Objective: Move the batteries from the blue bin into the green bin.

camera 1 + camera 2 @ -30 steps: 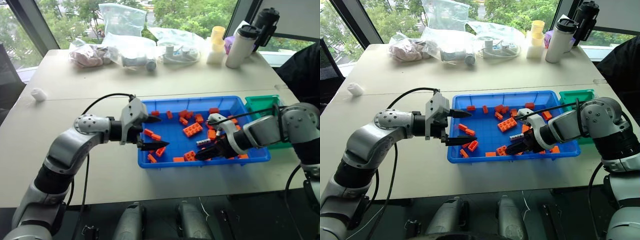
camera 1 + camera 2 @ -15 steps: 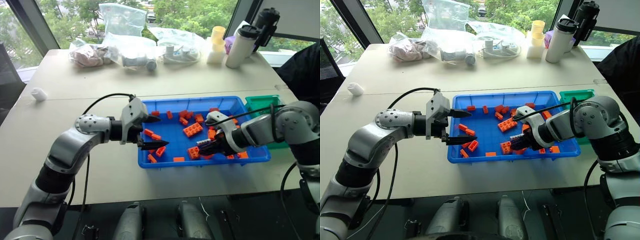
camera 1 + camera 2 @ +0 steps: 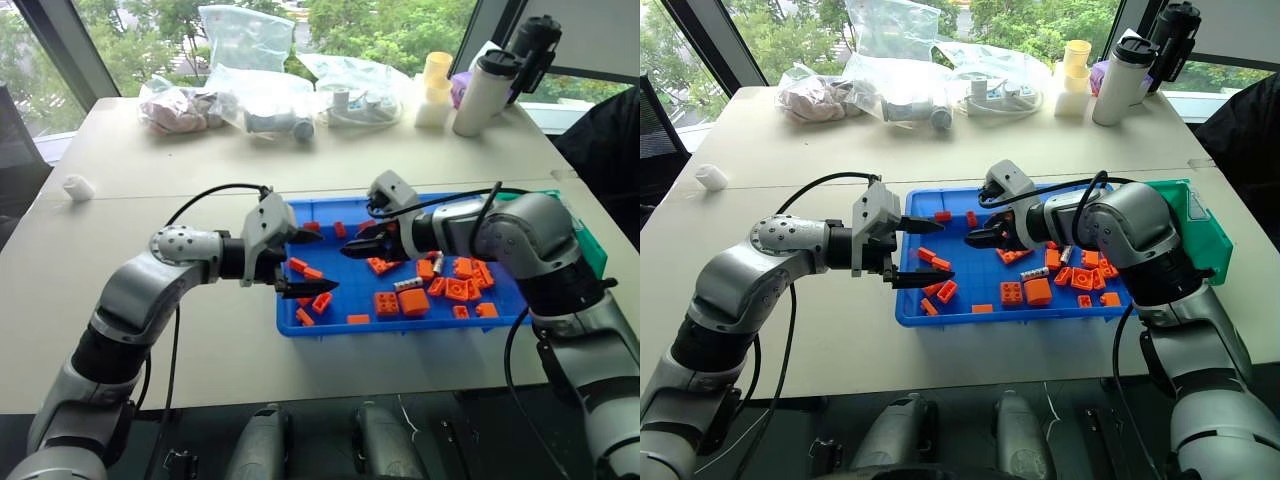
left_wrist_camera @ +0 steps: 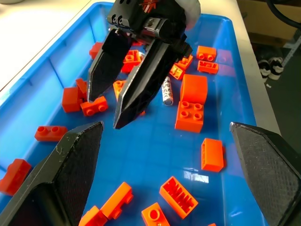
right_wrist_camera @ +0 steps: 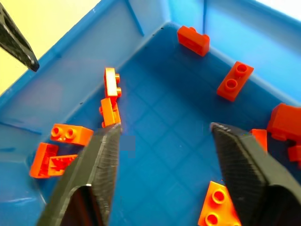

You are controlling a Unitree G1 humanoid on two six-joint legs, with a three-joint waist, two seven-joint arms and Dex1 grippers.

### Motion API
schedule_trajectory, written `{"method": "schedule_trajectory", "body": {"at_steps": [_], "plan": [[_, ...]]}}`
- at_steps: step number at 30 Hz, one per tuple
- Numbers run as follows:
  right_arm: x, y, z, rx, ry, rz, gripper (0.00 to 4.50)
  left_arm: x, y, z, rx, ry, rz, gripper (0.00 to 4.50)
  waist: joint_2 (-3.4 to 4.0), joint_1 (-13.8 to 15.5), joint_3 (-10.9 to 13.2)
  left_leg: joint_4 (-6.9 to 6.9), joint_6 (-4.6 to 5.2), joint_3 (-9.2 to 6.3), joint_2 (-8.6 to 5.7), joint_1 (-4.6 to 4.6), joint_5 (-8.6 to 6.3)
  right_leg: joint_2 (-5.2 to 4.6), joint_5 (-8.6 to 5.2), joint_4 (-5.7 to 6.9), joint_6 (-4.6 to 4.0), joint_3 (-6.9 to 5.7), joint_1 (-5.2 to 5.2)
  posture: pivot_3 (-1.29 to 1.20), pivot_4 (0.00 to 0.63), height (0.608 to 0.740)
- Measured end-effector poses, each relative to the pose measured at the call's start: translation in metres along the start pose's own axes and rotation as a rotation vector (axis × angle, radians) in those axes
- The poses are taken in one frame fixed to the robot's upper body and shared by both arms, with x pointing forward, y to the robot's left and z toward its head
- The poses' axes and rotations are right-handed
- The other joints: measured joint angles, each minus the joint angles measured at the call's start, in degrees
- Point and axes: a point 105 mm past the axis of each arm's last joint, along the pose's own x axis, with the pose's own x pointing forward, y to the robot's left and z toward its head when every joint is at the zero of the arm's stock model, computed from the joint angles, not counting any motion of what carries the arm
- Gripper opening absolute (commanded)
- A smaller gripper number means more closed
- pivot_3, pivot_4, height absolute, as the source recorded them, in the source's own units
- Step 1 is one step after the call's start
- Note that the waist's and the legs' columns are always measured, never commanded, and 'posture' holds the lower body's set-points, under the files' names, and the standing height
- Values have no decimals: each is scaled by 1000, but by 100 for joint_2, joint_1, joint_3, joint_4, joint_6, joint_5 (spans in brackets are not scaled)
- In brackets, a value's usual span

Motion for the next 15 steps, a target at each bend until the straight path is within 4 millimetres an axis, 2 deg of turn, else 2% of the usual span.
{"method": "schedule_trajectory", "body": {"at_steps": [5, 7, 9, 15], "plan": [[-29, -26, -16, -177, 69, -92, 4471, -3, 1, -4, -10, 25, 8, 4500, 0, -8, 0, 0, 0, 1, 0, 1, 0, 0, 0, -1, 0, -1, 0, 0, 150, 740], [-40, -30, -18, -236, 91, -96, 4471, -3, 0, -3, -9, 22, 4, 4500, 1, -10, 0, -2, 0, 0, 2, 1, 0, 3, 0, -1, 0, -1, -1, 0, 150, 740], [-50, -34, -29, -288, 142, -102, 4471, -2, 0, -3, -10, 21, 4, 4500, 0, -9, 0, -3, 0, -1, 3, 1, 0, 4, 0, -1, 0, -1, -1, 0, 150, 740], [-47, -33, -53, -377, 227, -63, 4471, 0, -1, -2, -10, 8, -5, 4500, 1, -21, 1, -1, 0, 2, 4, 5, 0, 5, 0, 3, -1, 1, -1, 0, 150, 740]]}}
